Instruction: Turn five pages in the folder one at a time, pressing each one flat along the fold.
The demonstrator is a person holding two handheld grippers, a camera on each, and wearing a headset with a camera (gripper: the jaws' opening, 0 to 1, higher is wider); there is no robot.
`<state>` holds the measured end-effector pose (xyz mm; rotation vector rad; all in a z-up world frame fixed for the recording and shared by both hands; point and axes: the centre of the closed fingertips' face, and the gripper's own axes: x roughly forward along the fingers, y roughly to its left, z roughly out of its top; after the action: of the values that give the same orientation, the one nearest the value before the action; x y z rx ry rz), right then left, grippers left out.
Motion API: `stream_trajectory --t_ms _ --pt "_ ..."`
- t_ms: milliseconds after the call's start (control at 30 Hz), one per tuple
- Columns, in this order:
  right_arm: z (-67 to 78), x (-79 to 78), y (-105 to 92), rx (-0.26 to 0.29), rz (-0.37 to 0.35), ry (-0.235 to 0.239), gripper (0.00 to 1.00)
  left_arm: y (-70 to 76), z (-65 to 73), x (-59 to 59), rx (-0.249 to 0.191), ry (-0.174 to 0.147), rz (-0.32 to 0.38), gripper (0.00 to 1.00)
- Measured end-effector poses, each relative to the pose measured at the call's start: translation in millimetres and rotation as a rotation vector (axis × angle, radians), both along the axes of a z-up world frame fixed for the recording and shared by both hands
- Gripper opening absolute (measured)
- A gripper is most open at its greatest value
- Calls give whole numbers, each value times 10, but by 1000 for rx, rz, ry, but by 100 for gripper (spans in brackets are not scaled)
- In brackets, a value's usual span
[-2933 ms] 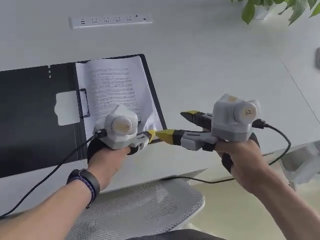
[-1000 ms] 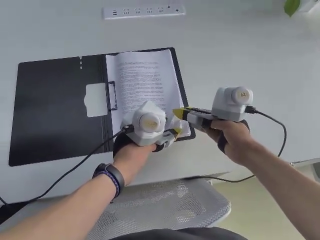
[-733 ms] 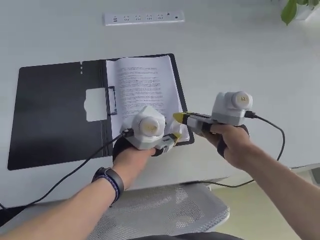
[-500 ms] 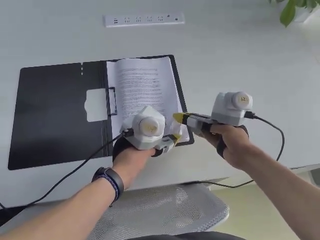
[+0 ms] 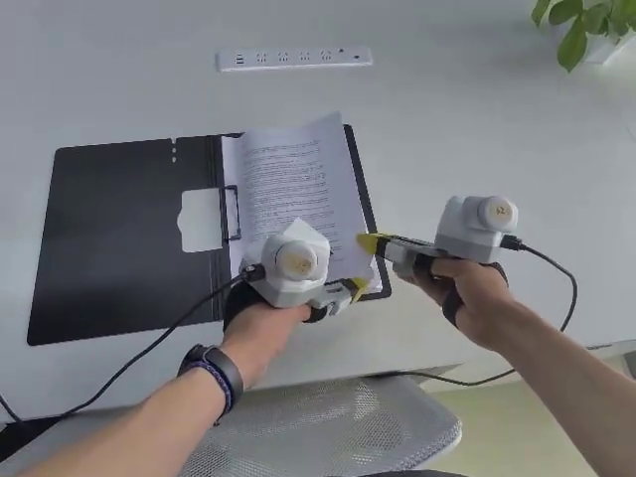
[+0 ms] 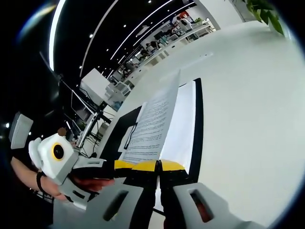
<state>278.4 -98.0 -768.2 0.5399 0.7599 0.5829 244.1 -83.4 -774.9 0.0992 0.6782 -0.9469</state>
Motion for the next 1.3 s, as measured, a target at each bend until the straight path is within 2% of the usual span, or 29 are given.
stream_trajectory --t_ms 133,267,400,533,600,833,933,1067,1133,1300 --pt "-14 -15 -40 4 -20 5 0 72 53 11 -2 -8 -1 43" --pt "-1 -23 -32 16 -33 5 0 177 169 28 3 -40 -3 48" --pt "43 -16 -17 27 -40 -1 0 335 271 77 12 -70 -1 50" --pt "123 -9 -7 34 -35 -13 0 494 383 120 5 -87 12 54" --pt "203 -14 17 40 -27 -24 0 605 446 136 8 -111 16 55" --pt "423 0 114 65 -1 -78 0 1056 542 139 15 -132 67 57" --pt "561 16 198 95 7 -113 0 1241 583 136 18 -142 91 58" --pt "790 33 395 129 44 -170 0 1457 636 130 12 -149 128 59" --pt "879 49 480 142 60 -189 0 1599 654 109 18 -156 146 60" --pt "1085 66 715 192 105 -231 0 1853 710 56 14 -163 188 61"
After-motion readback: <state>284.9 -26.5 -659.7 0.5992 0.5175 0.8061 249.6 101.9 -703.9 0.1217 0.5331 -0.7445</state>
